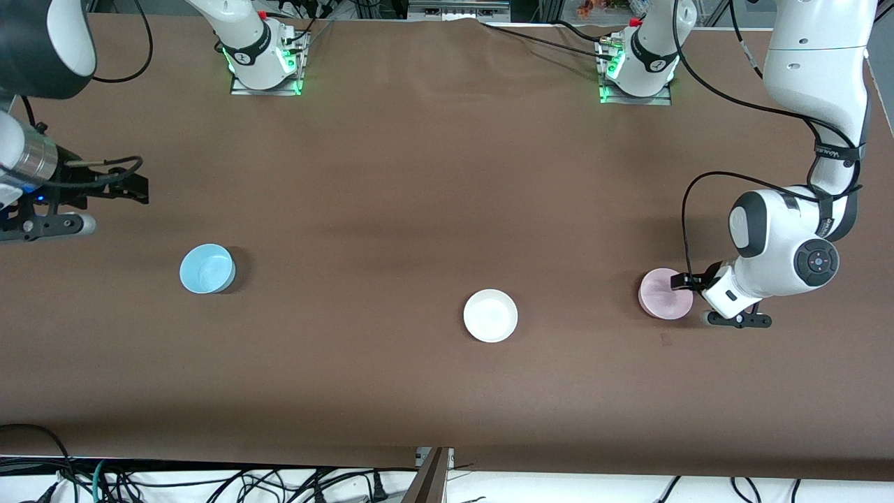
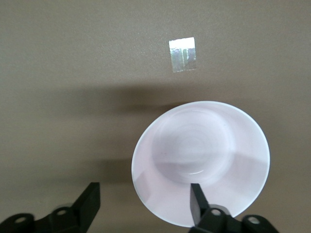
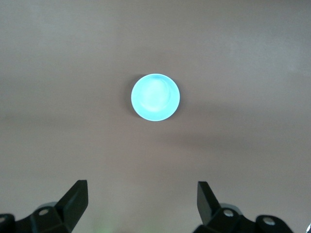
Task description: Stack pink and blue bowls on white bowl
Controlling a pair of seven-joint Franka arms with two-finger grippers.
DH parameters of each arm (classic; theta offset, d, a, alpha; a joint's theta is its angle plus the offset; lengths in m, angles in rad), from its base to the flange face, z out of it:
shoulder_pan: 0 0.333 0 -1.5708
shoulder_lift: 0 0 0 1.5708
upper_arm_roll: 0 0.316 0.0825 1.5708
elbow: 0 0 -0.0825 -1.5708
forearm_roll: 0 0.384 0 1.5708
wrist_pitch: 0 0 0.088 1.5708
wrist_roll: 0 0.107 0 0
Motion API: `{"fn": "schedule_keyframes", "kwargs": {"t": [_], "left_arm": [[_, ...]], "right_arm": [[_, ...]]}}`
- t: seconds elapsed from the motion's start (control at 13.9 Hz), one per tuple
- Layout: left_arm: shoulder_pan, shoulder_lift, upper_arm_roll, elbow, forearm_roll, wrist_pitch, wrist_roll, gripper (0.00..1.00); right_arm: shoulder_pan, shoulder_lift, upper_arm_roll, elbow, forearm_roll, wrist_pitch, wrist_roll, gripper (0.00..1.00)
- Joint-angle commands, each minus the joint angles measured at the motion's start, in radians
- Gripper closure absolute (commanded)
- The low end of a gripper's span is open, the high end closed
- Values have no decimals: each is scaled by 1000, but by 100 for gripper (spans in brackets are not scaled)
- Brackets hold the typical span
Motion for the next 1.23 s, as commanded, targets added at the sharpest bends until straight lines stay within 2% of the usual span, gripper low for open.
{"fn": "schedule_keyframes", "kwargs": {"t": [0.0,0.29,0.58,0.79,1.01,1.15], "left_arm": [[6,-13,4,-17,-41,15,36,27],[4,-13,10,-19,-44,31,18,38],[-3,-12,10,-56,-42,97,-28,43],[-9,-13,10,-62,-42,98,-63,43],[-11,-21,10,-62,-39,97,-95,49],[-11,-22,10,-62,-33,97,-100,53]], "right_arm": [[-13,27,5,4,-22,49,-8,0],[-42,143,-7,2,-29,172,-8,0],[-68,293,-5,-2,-5,342,4,1],[-68,370,-5,-7,32,396,7,0],[-86,438,-5,-28,38,460,7,0],[-112,446,-4,-77,38,523,-14,1]]}}
